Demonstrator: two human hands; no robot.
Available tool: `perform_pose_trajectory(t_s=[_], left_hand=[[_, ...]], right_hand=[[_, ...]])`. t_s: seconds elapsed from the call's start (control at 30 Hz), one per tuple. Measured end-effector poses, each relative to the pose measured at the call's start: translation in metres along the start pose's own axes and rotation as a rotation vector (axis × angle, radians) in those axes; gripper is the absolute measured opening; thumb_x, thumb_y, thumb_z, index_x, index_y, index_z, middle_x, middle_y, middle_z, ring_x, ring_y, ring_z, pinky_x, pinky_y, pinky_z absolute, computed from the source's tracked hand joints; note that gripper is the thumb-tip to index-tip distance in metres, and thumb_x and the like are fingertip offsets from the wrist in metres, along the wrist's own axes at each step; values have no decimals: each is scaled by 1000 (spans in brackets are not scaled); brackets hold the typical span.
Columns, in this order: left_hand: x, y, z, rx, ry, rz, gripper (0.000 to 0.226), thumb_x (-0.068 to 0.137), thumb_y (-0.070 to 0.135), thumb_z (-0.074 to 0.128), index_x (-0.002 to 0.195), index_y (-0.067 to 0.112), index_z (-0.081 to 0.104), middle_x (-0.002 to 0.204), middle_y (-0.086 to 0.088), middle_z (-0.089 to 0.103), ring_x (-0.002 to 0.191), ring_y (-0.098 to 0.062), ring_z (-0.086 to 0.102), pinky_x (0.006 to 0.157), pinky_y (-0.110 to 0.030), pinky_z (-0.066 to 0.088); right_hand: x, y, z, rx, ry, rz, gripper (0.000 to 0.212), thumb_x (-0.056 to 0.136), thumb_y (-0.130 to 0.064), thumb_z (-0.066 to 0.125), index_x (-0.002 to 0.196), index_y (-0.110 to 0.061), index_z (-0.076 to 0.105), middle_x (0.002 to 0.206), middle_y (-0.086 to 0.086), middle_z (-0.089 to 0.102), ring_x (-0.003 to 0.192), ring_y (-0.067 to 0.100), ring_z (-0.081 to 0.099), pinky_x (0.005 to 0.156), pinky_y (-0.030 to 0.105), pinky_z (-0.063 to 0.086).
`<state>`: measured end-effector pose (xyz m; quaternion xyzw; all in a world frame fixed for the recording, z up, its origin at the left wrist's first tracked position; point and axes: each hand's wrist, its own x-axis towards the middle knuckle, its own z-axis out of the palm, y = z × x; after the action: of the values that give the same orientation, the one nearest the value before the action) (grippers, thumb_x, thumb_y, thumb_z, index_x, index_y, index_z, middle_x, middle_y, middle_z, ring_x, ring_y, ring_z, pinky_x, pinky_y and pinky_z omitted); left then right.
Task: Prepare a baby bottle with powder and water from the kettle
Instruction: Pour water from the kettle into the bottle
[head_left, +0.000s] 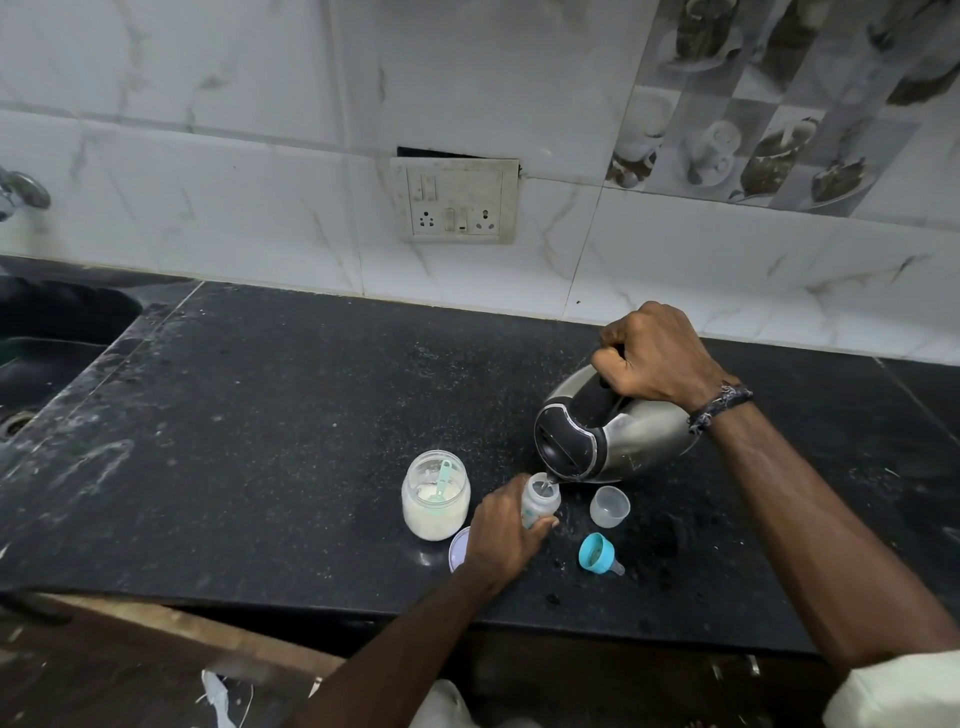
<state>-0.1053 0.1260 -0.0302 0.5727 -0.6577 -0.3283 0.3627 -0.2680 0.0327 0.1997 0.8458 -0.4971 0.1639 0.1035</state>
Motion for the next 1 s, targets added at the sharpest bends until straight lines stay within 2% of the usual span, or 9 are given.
perform_pose_trajectory(t_s=[0.13, 0.33, 0.63, 0.87, 1.0], left_hand=[[0, 0, 0, 0, 3, 1, 48, 81, 33, 83, 123, 20, 64, 114, 3, 74, 103, -14, 69, 92, -36, 56], [0, 1, -1, 4, 3, 12, 47, 82, 34, 82, 123, 20, 64, 113, 4, 74, 102, -14, 69, 91, -35, 56], [0, 0, 0, 2, 7, 7, 49, 81, 32, 84, 123, 20, 64, 114, 3, 74, 102, -13, 69, 91, -34, 57], [0, 0, -1, -1, -3, 13, 50, 82, 32, 83, 126, 19, 63, 116, 3, 74, 105, -13, 69, 93, -34, 56], [-1, 0, -2, -1, -1, 19, 49, 82, 33, 83, 125, 19, 63, 115, 2, 74, 104, -13, 69, 92, -34, 56]], right_hand=[[0, 0, 0, 8, 2, -1, 33, 60, -33, 38, 40, -7, 42, 37, 3, 22, 43, 17, 12, 44, 28, 23], [0, 0, 1, 5, -1, 20, 33, 60, -32, 39, 41, -7, 45, 35, 11, 33, 43, 18, 14, 43, 29, 25], [0, 0, 1, -6, -4, 24, 31, 60, -29, 42, 42, -5, 45, 37, 13, 33, 44, 18, 13, 43, 29, 24], [0, 0, -1, -4, -9, -1, 32, 60, -32, 39, 41, -6, 42, 38, 4, 23, 44, 18, 12, 45, 28, 21], [-1, 2, -1, 0, -22, 12, 34, 60, -33, 38, 42, -6, 47, 36, 13, 33, 43, 18, 14, 44, 28, 23]])
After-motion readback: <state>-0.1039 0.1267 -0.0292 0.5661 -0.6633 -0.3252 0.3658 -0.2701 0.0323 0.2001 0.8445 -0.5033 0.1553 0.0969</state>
